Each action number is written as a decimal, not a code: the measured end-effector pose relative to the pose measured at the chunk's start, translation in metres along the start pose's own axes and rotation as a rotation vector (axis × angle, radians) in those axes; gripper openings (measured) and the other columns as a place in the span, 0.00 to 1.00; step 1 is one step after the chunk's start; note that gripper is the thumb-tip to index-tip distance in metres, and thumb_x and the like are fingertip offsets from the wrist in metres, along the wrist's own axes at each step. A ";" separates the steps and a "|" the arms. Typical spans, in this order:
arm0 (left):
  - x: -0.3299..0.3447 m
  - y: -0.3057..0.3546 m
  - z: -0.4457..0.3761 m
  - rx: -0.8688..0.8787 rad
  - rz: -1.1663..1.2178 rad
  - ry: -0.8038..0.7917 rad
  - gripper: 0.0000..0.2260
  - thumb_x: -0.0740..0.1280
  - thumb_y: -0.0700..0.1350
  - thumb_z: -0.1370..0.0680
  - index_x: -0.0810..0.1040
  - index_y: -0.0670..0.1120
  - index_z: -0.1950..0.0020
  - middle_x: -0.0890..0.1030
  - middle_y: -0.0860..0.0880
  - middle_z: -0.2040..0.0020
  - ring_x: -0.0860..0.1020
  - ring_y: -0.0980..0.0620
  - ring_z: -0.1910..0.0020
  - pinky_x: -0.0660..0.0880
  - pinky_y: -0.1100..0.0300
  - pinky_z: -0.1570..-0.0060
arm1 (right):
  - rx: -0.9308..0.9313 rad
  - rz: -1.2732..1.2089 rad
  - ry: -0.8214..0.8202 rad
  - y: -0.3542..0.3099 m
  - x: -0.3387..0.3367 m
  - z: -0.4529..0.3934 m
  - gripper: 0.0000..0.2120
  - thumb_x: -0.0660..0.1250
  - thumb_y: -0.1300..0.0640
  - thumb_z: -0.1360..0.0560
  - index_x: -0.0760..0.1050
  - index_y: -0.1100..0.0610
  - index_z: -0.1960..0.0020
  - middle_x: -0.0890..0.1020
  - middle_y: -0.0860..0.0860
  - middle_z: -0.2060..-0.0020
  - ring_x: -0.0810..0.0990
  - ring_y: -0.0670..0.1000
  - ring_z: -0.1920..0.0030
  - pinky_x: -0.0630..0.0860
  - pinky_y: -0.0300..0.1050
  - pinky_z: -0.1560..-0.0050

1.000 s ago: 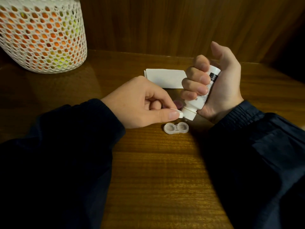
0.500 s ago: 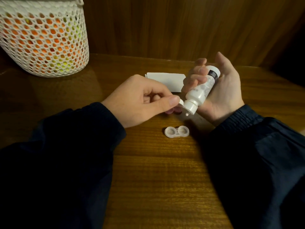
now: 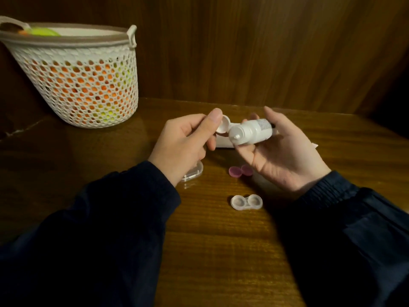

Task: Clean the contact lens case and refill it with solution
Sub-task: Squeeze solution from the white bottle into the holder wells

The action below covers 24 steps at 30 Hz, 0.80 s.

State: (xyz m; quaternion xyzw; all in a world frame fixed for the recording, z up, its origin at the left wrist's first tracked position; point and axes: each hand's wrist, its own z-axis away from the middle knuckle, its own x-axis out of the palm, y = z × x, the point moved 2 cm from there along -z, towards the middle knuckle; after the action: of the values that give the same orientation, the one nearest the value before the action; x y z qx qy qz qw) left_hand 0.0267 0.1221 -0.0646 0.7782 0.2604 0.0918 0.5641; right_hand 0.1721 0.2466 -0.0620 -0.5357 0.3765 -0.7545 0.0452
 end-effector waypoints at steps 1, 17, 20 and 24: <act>-0.001 -0.001 -0.001 -0.024 0.035 0.022 0.26 0.64 0.60 0.17 0.77 0.35 0.54 0.72 0.32 0.63 0.66 0.54 0.74 0.63 0.60 0.72 | -0.004 0.104 0.016 0.001 -0.001 -0.001 0.15 0.72 0.52 0.23 0.74 0.56 0.40 0.81 0.58 0.47 0.87 0.55 0.54 0.87 0.50 0.58; -0.007 -0.003 -0.002 -0.092 0.143 0.210 0.17 0.67 0.59 0.18 0.87 0.48 0.53 0.68 0.51 0.75 0.65 0.55 0.76 0.64 0.64 0.76 | -0.300 1.011 -0.098 0.008 -0.001 0.008 0.15 0.76 0.44 0.25 0.86 0.50 0.43 0.81 0.44 0.62 0.79 0.46 0.62 0.72 0.40 0.69; -0.007 -0.003 -0.003 -0.088 0.171 0.203 0.13 0.66 0.58 0.17 0.87 0.55 0.46 0.69 0.51 0.75 0.67 0.56 0.75 0.67 0.66 0.75 | -0.314 1.026 -0.055 0.006 -0.002 0.007 0.17 0.72 0.40 0.23 0.86 0.52 0.43 0.79 0.48 0.61 0.79 0.49 0.62 0.70 0.42 0.68; -0.006 -0.005 -0.003 -0.084 0.243 0.191 0.09 0.65 0.57 0.17 0.85 0.58 0.45 0.71 0.49 0.75 0.69 0.57 0.77 0.66 0.69 0.77 | -0.316 1.012 -0.043 0.006 -0.001 0.008 0.21 0.72 0.35 0.25 0.86 0.51 0.46 0.82 0.45 0.63 0.79 0.47 0.67 0.70 0.38 0.72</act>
State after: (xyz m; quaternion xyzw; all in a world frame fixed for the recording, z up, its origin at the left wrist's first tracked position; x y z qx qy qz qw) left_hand 0.0188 0.1228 -0.0671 0.7674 0.2126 0.2437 0.5536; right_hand 0.1772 0.2392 -0.0650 -0.3025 0.6961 -0.5612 0.3301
